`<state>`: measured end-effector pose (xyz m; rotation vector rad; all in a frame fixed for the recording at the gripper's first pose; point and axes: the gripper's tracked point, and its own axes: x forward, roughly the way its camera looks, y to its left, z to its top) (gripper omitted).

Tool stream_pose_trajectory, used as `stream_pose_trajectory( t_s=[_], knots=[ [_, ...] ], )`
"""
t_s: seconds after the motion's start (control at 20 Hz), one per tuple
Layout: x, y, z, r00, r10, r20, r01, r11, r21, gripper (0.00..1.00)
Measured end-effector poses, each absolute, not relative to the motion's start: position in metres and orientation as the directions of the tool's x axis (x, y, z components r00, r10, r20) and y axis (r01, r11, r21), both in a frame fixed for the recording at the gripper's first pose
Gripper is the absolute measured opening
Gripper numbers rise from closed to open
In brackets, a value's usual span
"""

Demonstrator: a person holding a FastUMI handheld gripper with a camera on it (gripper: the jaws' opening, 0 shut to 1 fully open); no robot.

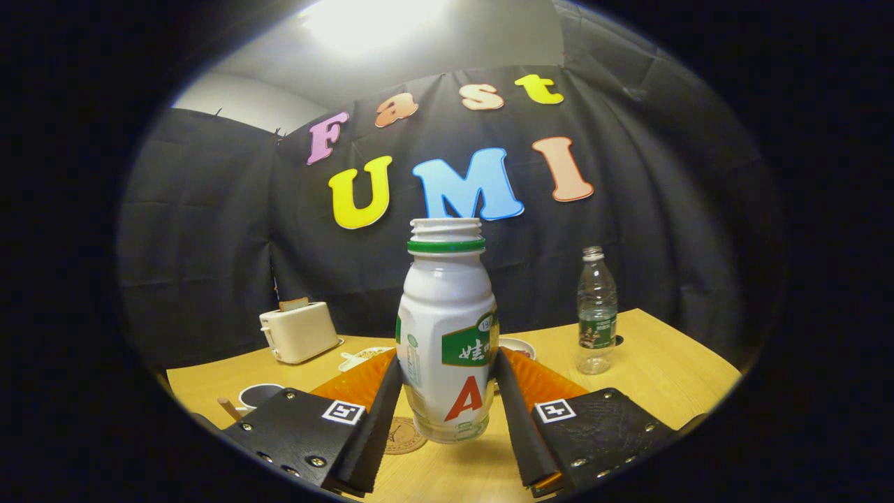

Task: Take the bottle from table, then pour the juice into the cup, finally place the bottle on the coaster

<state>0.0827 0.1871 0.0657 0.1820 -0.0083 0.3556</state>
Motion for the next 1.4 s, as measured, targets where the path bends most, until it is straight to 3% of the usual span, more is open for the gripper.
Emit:
stream_pose_trajectory(
  t_s=[0.55, 0.7, 1.0, 1.4],
  knots=[
    [0.100, 0.274, 0.005, 0.890, 0.439, -0.123, -0.426, 0.897, 0.116, 0.74],
    [0.099, 0.274, 0.007, 0.894, 0.434, -0.109, -0.423, 0.900, 0.109, 0.74],
    [0.093, 0.275, 0.015, 0.894, 0.441, -0.082, -0.435, 0.897, 0.075, 0.86],
    [0.076, 0.245, 0.065, 0.913, 0.407, 0.040, -0.409, 0.911, 0.059, 0.86]
  ],
)
